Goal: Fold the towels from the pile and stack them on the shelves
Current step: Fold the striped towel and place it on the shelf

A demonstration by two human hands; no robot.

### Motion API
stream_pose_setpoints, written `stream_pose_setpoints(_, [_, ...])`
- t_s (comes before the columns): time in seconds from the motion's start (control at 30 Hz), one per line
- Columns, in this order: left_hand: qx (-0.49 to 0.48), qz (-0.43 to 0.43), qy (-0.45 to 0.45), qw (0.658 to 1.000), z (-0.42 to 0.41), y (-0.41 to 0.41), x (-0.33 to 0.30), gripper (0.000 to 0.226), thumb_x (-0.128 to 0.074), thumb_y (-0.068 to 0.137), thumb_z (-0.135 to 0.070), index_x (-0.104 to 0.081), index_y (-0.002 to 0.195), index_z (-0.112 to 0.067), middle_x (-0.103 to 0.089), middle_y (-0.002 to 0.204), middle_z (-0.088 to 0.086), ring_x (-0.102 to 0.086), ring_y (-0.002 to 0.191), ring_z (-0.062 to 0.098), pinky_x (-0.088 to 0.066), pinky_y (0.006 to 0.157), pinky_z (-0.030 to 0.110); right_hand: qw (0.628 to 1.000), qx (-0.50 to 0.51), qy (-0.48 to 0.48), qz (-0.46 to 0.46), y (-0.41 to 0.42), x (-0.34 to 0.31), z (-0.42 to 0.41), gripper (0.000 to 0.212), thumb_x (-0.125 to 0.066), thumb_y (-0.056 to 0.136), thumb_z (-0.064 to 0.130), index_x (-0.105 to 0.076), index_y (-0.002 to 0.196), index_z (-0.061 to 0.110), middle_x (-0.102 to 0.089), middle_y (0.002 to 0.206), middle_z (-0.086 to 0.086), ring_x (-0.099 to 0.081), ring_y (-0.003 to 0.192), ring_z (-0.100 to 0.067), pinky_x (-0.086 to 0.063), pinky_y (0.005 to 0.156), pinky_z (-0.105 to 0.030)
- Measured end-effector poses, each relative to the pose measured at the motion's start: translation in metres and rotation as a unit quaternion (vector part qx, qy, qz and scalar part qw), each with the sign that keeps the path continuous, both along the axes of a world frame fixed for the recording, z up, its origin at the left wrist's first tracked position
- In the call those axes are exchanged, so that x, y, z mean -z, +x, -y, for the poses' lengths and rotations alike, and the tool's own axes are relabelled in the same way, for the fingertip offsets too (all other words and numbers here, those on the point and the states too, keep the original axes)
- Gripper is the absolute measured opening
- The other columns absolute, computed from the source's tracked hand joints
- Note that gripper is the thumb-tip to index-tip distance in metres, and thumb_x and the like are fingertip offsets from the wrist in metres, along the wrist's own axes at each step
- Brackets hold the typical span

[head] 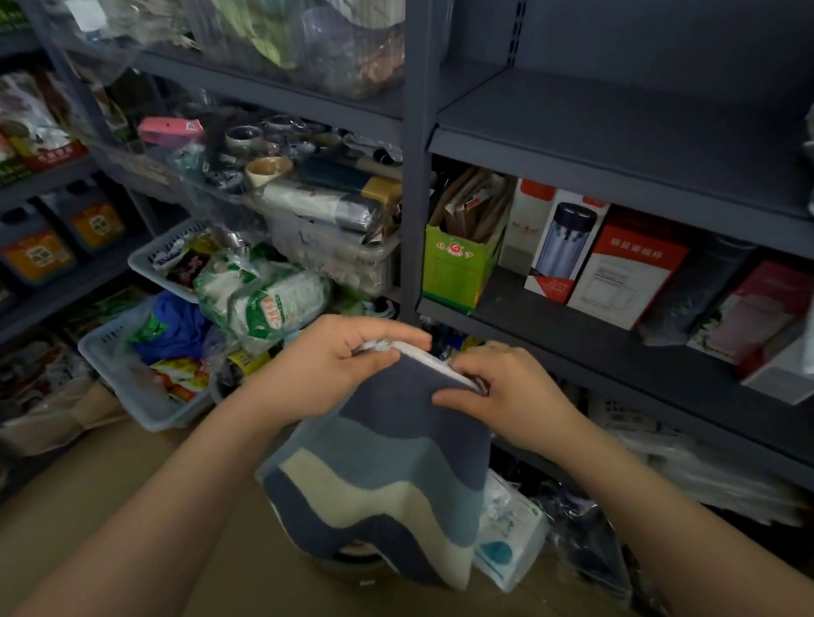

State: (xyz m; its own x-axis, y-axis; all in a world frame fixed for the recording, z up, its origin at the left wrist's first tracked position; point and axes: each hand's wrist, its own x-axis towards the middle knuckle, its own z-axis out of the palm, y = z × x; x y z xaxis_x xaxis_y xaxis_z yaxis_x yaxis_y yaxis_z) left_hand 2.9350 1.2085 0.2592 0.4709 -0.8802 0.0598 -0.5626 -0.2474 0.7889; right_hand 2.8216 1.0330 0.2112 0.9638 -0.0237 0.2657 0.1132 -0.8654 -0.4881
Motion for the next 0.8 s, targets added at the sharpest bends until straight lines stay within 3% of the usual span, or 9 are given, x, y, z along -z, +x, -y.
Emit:
stream_pose_setpoints(0.1, [-0.003,0.144,0.059,0.988,-0.001,0.002,0.007,0.033,-0.047,0.095,-0.010,-0.059,0.119,-0.029,-0.054,0.105,-0.022,-0.051,0.084,-0.008,-0.035,0.072,-0.003,0.999,-0.023,0.009,0.025,0.001,0.004,-0.006,0.038,-0.043,0.087,0.045,-0.045,0.065,0.015,-0.039,0.057,0.008,-0.040,0.059,-0.013,-0.024,0.056,-0.029])
stream_pose_setpoints(0.17, [0.008,0.227,0.095,0.969,0.001,0.001,0.010,0.032,-0.042,0.094,-0.010,-0.062,0.117,-0.019,-0.057,0.101,-0.013,-0.047,0.082,-0.002,-0.035,0.072,0.003,0.999,-0.025,0.026,0.003,0.003,0.007,-0.014,0.033,-0.040,0.090,0.043,-0.042,0.072,0.017,-0.037,0.060,0.010,-0.041,0.059,-0.012,-0.028,0.055,-0.032])
stream_pose_setpoints(0.23, [-0.006,0.292,0.104,0.951,0.005,-0.004,0.016,0.038,-0.031,0.085,-0.019,-0.064,0.104,-0.016,-0.062,0.095,-0.002,-0.055,0.083,0.016,-0.046,0.071,0.027,1.000,-0.024,0.016,-0.007,0.005,0.011,-0.020,0.035,-0.034,0.091,0.044,-0.045,0.076,0.014,-0.042,0.064,0.005,-0.046,0.061,-0.018,-0.035,0.057,-0.038])
stream_pose_setpoints(0.33, [0.003,0.379,0.034,0.925,0.009,-0.010,0.028,0.035,-0.028,0.074,-0.023,-0.060,0.072,-0.010,-0.058,0.063,0.006,-0.057,0.054,0.026,-0.036,0.043,0.027,0.999,-0.022,0.030,-0.012,0.006,0.012,-0.022,0.056,-0.025,0.086,0.054,-0.050,0.080,0.004,-0.050,0.066,-0.006,-0.050,0.063,-0.023,-0.036,0.057,-0.039])
stream_pose_setpoints(0.47, [-0.027,0.389,-0.005,0.921,0.008,-0.013,0.035,0.022,-0.036,0.072,-0.022,-0.044,0.053,-0.016,-0.033,0.043,-0.006,-0.028,0.035,0.015,-0.021,0.036,0.019,0.991,-0.086,0.081,-0.071,0.002,0.012,-0.012,0.043,-0.045,0.090,0.045,-0.054,0.078,0.004,-0.050,0.060,-0.005,-0.043,0.053,-0.008,-0.028,0.051,-0.023])
stream_pose_setpoints(0.6, [-0.029,0.430,0.016,0.902,0.008,-0.011,0.040,0.046,-0.043,0.080,-0.057,-0.025,0.051,-0.026,-0.008,0.042,-0.012,-0.008,0.039,-0.001,-0.007,0.042,0.013,0.957,-0.140,0.133,-0.216,-0.006,0.016,0.003,0.027,-0.051,0.095,0.021,-0.050,0.073,0.005,-0.041,0.056,0.003,-0.041,0.050,-0.006,-0.028,0.051,-0.018])
stream_pose_setpoints(0.63, [-0.013,0.429,0.008,0.903,0.007,-0.009,0.043,0.047,-0.042,0.081,-0.059,-0.025,0.052,-0.026,-0.008,0.042,-0.012,-0.009,0.040,-0.003,-0.008,0.042,0.013,0.944,-0.150,0.154,-0.249,-0.009,0.019,0.008,0.028,-0.052,0.094,0.023,-0.052,0.076,0.002,-0.046,0.061,-0.003,-0.044,0.054,-0.007,-0.033,0.054,-0.022])
stream_pose_setpoints(0.7, [-0.015,0.411,-0.017,0.911,0.006,-0.002,0.047,0.045,-0.042,0.083,-0.056,-0.028,0.054,-0.025,-0.014,0.042,-0.013,-0.015,0.039,-0.001,-0.018,0.038,0.015,0.925,-0.159,0.167,-0.301,-0.016,0.027,0.014,0.039,-0.056,0.089,0.037,-0.056,0.089,-0.002,-0.060,0.081,-0.018,-0.057,0.071,-0.030,-0.044,0.063,-0.040])
stream_pose_setpoints(0.8, [-0.094,0.373,-0.065,0.921,0.000,0.008,0.048,0.040,-0.044,0.085,-0.051,-0.032,0.055,-0.027,-0.027,0.045,-0.011,-0.032,0.039,0.010,-0.032,0.039,0.023,0.931,-0.136,0.086,-0.327,-0.028,0.052,0.020,0.059,-0.050,0.077,0.054,-0.052,0.088,-0.004,-0.056,0.086,-0.024,-0.053,0.072,-0.036,-0.044,0.066,-0.048])
